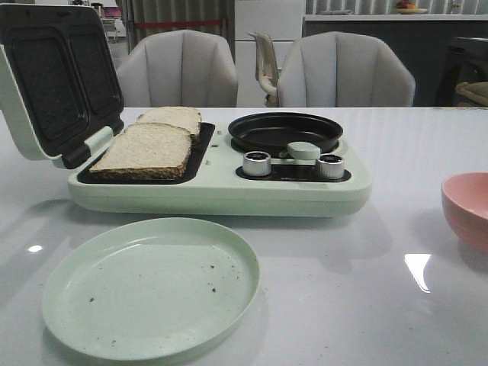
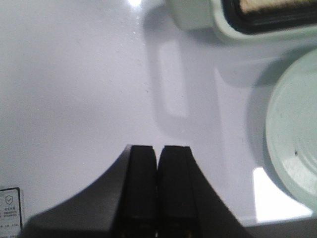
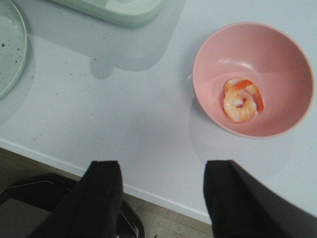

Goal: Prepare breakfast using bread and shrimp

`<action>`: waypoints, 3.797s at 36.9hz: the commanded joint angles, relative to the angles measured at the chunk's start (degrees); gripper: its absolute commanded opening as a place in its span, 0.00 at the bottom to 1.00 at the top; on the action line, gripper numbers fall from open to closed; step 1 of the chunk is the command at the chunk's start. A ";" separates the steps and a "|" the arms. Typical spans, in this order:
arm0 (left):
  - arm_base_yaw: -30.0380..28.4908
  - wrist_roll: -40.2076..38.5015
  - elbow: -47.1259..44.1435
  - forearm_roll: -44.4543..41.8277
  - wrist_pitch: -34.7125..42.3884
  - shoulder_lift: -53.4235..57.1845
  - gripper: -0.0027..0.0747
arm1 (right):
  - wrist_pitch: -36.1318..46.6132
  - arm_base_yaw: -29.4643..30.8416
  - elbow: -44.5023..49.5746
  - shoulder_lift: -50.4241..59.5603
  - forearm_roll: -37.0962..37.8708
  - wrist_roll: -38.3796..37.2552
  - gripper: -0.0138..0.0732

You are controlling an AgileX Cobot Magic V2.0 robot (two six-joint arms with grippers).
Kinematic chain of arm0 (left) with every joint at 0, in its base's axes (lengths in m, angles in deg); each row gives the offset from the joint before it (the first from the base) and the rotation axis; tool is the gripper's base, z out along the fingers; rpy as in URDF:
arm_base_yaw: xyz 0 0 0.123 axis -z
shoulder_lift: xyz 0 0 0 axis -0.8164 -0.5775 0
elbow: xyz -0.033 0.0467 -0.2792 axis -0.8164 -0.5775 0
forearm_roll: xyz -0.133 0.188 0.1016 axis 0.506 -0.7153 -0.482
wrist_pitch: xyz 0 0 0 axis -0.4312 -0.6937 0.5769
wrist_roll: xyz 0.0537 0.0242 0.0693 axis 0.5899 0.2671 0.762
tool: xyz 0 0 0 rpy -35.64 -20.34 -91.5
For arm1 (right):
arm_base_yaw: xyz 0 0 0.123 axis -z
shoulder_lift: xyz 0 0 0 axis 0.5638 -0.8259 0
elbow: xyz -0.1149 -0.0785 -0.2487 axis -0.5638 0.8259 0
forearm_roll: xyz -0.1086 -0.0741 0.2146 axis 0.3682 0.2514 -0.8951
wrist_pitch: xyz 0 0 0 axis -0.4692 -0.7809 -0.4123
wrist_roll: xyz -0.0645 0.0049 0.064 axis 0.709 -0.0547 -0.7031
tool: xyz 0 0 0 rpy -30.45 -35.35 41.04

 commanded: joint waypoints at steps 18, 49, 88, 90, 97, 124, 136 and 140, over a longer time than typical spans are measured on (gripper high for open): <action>-22.66 22.03 22.64 45.80 11.71 -19.41 0.16 | 2.53 0.26 -1.40 0.66 1.22 -0.28 0.71; -10.13 23.90 28.34 56.65 2.54 -27.44 0.16 | 2.53 0.26 -1.40 0.66 1.22 -0.28 0.71; 23.96 9.53 -1.55 14.26 8.77 13.42 0.16 | 2.53 0.26 -1.40 0.66 1.22 -0.28 0.71; 23.96 9.53 -4.15 14.26 8.77 16.67 0.16 | 2.53 0.26 -1.40 0.66 1.22 -0.28 0.71; 23.96 9.53 -8.31 14.26 11.86 22.73 0.16 | 3.69 0.26 -1.40 0.66 1.22 -0.28 0.71; 23.96 9.53 -8.56 14.26 11.63 22.35 0.16 | 1.55 27.96 -17.10 -22.52 -2.20 3.20 0.71; 23.96 9.53 -8.56 14.26 11.63 22.35 0.16 | 6.99 38.29 -20.41 -43.43 -17.30 18.58 0.71; 23.96 9.53 -8.56 14.26 11.65 22.35 0.16 | 9.74 38.29 -20.41 -47.14 -17.30 18.58 0.70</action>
